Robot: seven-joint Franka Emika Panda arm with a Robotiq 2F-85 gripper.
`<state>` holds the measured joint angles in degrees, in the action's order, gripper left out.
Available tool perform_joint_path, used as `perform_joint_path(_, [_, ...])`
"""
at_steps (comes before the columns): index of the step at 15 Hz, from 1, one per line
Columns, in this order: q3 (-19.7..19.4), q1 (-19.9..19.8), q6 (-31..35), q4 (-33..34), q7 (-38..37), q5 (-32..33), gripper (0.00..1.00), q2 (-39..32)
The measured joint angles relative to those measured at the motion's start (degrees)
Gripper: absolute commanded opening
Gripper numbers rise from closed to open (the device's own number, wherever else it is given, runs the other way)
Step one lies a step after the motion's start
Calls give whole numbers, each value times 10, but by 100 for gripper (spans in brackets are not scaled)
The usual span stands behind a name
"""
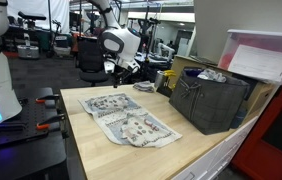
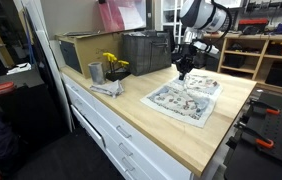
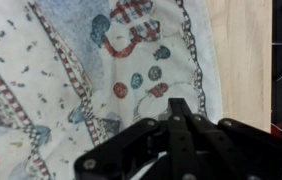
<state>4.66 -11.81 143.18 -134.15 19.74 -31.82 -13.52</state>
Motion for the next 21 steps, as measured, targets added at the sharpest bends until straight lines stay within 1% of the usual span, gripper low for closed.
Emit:
perform_joint_path(3, [-25,17,-6,24,-55,54,0,0])
perform_joint_path(4, [-32,21,-21,31,-74,73,26,1])
perform_joint_path(5, [-35,22,-51,40,-85,82,27,1])
perform_joint_path(9, [-49,27,-152,61,-122,113,56,13])
perform_joint_path(11, [-54,28,-181,62,-123,115,71,24])
perform_joint_path(13, [-61,30,-195,61,-123,122,85,33])
perform_joint_path(15, [-70,31,-213,61,-123,142,99,41])
perform_joint_path(21, [-108,26,-272,55,-105,215,100,70])
